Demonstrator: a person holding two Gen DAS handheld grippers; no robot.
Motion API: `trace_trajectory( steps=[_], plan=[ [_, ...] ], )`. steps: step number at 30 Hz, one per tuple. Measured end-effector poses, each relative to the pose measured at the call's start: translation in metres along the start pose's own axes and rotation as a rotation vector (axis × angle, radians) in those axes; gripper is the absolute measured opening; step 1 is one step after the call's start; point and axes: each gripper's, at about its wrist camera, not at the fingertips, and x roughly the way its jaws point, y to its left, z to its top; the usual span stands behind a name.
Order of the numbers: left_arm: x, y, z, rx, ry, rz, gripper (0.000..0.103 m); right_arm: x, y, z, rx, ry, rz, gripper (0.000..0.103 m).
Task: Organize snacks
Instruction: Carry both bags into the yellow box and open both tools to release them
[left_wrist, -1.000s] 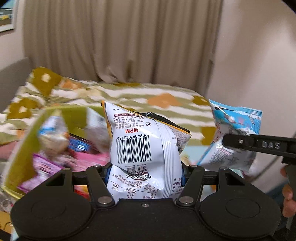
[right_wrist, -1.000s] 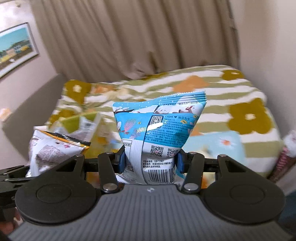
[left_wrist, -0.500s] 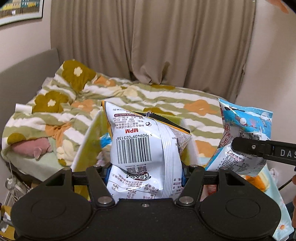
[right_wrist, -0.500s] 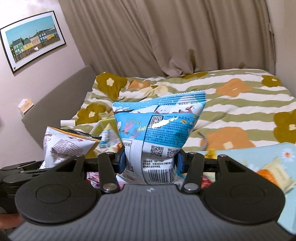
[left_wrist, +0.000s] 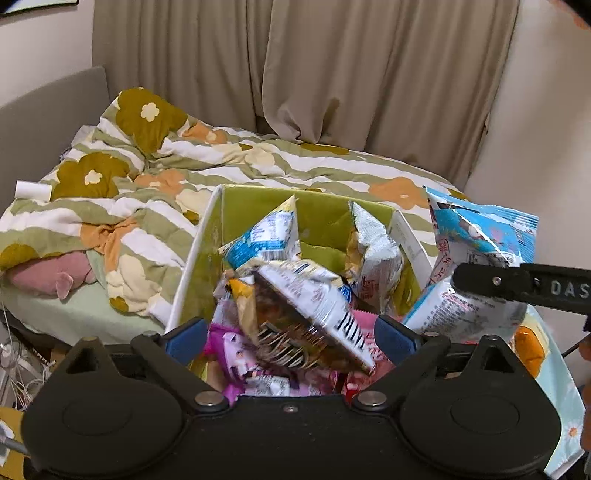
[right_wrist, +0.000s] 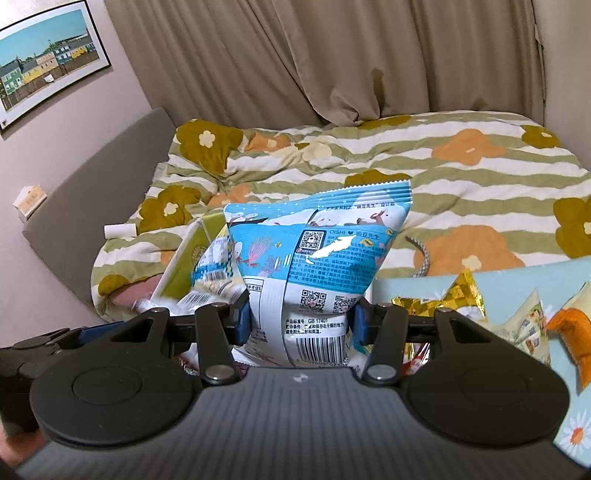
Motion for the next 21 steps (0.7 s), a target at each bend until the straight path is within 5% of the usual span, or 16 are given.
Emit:
trace_trajectory(
  steps=[18,21],
  plan=[
    [-0.004,0.029,0.003,0.02,-0.009,0.002,0.099,0.04,0.043,0.007,-0.076,0.022,-0.048,0.067],
    [0.001,0.032,0.002,0.022,0.006,-0.005,0.099,0.047,0.044,0.006,-0.065,0.011,-0.043,0.092]
  ],
)
